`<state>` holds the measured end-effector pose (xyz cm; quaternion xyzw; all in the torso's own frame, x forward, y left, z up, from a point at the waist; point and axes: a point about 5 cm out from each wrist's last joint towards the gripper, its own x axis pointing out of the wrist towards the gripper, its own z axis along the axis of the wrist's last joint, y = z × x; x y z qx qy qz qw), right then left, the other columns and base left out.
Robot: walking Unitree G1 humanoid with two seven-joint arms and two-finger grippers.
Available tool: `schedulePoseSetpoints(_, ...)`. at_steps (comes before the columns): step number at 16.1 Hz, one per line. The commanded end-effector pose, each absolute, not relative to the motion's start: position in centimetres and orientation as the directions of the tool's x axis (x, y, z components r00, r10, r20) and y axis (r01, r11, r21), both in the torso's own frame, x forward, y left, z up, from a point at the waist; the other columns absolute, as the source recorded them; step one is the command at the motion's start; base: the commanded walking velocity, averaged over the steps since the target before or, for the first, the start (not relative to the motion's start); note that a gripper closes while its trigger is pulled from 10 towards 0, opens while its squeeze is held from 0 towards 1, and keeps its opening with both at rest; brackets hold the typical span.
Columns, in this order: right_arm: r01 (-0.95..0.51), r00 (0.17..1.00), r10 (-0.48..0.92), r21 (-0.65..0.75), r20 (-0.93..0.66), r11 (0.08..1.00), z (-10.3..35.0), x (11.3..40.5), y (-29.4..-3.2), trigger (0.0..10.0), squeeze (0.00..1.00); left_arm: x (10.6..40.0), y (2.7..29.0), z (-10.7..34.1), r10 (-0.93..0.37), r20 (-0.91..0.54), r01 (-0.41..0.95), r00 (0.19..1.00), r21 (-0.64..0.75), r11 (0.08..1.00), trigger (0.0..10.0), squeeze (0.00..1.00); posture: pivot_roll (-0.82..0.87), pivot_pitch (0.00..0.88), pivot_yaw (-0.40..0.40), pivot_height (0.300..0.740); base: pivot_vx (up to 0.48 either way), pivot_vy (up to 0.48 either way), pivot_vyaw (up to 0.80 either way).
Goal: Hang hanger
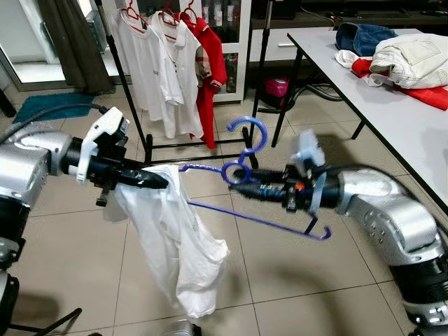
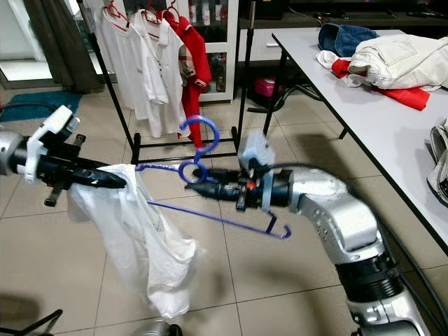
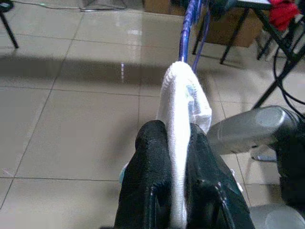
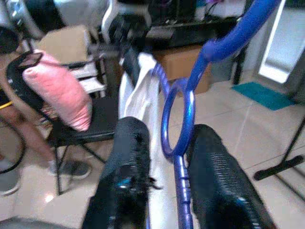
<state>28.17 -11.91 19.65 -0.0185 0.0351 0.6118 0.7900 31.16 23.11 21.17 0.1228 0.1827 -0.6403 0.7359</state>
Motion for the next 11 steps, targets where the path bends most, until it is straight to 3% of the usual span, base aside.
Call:
schedulePoseSetpoints(1, -0.949, 0.314, 0.949, -0.013, 0.008, 0.314, 21.0, 28.7, -12.7, 10.0, 1.00, 31.9, 23.7, 21.2, -0.865, -0.435, 0.964, 0.252, 0.038, 0.262, 0.0, 0.00, -0.03, 0.000, 0.051, 0.740, 0.000, 0.000, 0.00)
schedulePoseSetpoints(2, -0.929, 0.370, 0.924, 0.004, 0.101, 0.371, 22.3, 29.0, -13.5, 10.0, 1.00, 32.3, 23.6, 20.5, -0.835, -0.444, 0.943, 0.324, 0.084, 0.321, 0.0, 0.00, -0.03, 0.000, 0.049, 0.740, 0.000, 0.000, 0.00)
schedulePoseSetpoints(6, -0.942, 0.331, 0.931, 0.003, 0.153, 0.334, 23.2, 27.1, -13.2, 10.0, 1.00, 33.1, 22.0, 19.9, -0.831, -0.374, 0.912, 0.411, 0.147, 0.384, 0.0, 0.00, -0.03, 0.000, 0.055, 0.740, 0.000, 0.000, 0.00)
schedulePoseSetpoints(7, -0.948, 0.316, 0.939, 0.001, 0.134, 0.319, 22.9, 26.6, -12.8, 10.0, 1.00, 33.3, 21.8, 20.1, -0.830, -0.359, 0.904, 0.428, 0.158, 0.397, 0.0, 0.00, -0.03, 0.000, 0.056, 0.740, 0.000, 0.000, 0.00)
schedulePoseSetpoints(8, -0.957, 0.290, 0.956, 0.010, 0.031, 0.290, 20.8, 25.4, -11.1, 10.0, 1.00, 33.8, 21.0, 21.9, -0.858, -0.239, 0.888, 0.454, 0.197, 0.415, 0.0, 0.00, -0.04, 0.000, 0.061, 0.740, 0.000, 0.000, 0.00)
schedulePoseSetpoints(11, -0.907, 0.420, 0.897, -0.078, -0.139, 0.413, 17.2, 26.5, -9.6, 10.0, 1.00, 33.4, 20.6, 23.4, -0.883, -0.241, 0.910, 0.403, 0.209, 0.358, 0.0, 0.00, -0.03, 0.000, 0.072, 0.740, 0.000, 0.000, 0.00)
